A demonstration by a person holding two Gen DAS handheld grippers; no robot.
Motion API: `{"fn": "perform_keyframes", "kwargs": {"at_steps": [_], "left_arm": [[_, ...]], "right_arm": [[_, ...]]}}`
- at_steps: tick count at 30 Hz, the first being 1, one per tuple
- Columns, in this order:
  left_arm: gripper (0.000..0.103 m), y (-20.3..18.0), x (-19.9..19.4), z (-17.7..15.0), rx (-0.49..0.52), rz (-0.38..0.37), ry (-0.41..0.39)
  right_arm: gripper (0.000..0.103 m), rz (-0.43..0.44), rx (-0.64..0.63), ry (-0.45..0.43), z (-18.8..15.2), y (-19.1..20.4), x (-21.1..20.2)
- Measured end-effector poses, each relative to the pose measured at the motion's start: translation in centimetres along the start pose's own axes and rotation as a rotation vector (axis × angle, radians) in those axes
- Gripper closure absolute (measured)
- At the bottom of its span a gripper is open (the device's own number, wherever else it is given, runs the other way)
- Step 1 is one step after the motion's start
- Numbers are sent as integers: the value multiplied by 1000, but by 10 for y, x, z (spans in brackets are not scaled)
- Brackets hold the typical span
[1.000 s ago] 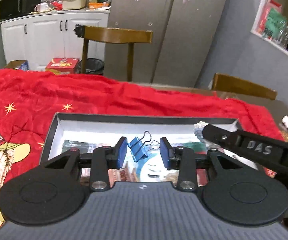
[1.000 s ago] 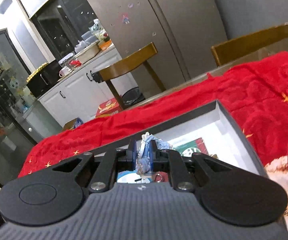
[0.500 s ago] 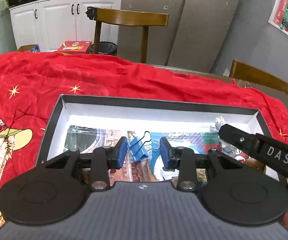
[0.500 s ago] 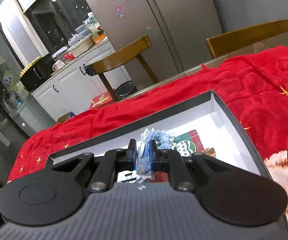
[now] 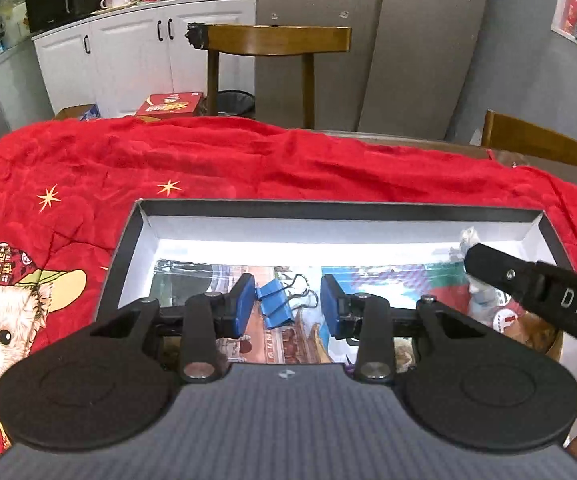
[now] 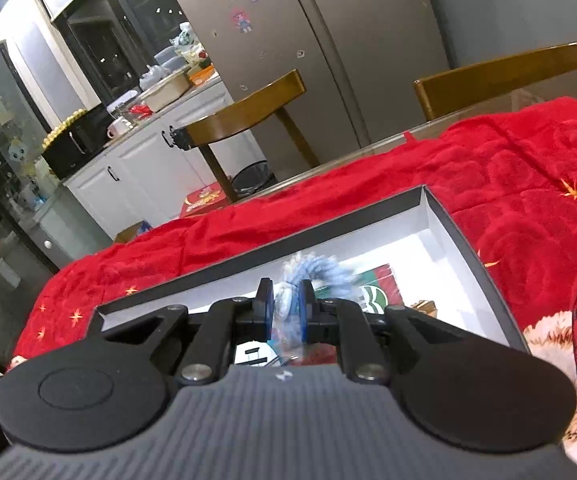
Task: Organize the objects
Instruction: 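Lower both items into the box and open both grippers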
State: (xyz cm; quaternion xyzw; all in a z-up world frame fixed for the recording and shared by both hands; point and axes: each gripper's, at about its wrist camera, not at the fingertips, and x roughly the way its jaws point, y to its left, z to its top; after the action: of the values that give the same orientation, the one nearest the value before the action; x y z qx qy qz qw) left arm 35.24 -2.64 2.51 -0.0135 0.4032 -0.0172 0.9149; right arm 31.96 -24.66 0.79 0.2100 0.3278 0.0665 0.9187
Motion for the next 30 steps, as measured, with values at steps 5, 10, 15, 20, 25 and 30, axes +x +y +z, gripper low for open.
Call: {"fn": "perform_keyframes", "kwargs": {"at_steps": [5,10,15,20,25,30], "left_arm": [[52,-1,-3,0,15,24,0],[51,-4,-15,4,39,104,-50],[46,-2,-48,12,51,107,-134],[24,9,-97,20,6,69,-247],[16,13,-159,18,0,-5,-359],[10,14,-224,1,-49,-67,-454]], "right_arm": [[71,29,20,-4,4,-3,-4],[38,75,22,-45,13,-3,-23],[17,87,-74,-153,21,16,-56],[0,148,-107,-263,28,33,-103],[0,154,-189,-398,18,55,-154],[0,63,-268,-489,6,75,-206]]}}
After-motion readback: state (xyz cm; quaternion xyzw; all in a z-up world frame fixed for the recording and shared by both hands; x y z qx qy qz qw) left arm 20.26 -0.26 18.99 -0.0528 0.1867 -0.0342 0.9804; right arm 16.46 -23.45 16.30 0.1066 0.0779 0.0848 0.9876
